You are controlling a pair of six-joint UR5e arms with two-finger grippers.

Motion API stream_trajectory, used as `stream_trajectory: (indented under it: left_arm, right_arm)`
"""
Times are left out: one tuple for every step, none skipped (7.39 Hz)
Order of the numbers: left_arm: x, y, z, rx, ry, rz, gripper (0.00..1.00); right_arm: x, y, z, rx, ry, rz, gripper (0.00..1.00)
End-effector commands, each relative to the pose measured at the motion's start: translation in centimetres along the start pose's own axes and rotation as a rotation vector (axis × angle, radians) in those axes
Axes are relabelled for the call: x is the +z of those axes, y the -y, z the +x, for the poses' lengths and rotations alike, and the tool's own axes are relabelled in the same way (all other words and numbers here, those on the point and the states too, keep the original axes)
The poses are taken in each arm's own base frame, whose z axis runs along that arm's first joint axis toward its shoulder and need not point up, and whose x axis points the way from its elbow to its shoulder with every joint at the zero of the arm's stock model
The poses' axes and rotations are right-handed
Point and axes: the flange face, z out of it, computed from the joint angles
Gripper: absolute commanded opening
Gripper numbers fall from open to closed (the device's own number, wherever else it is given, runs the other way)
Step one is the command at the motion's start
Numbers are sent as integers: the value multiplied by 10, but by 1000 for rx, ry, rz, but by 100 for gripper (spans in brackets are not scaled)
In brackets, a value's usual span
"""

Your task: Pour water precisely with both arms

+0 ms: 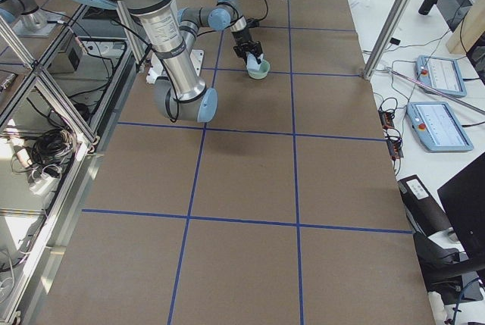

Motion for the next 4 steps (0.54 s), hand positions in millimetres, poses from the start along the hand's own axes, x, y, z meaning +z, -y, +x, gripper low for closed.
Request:
stream_trajectory:
  left_arm:
    - [2, -4, -4, 5, 2, -3, 99]
    - [1, -4, -4, 7, 1, -2, 99]
    - [1, -4, -4, 7, 1, -2, 99]
    - [1, -4, -4, 7, 1, -2, 99]
  right_arm:
    - [1, 6, 0, -25, -8, -37, 7]
    - [6, 16, -4, -31, -12, -53, 7]
    - [8, 17, -5, -37, -14, -60, 7]
    - [9, 15, -5, -59, -19, -85, 7]
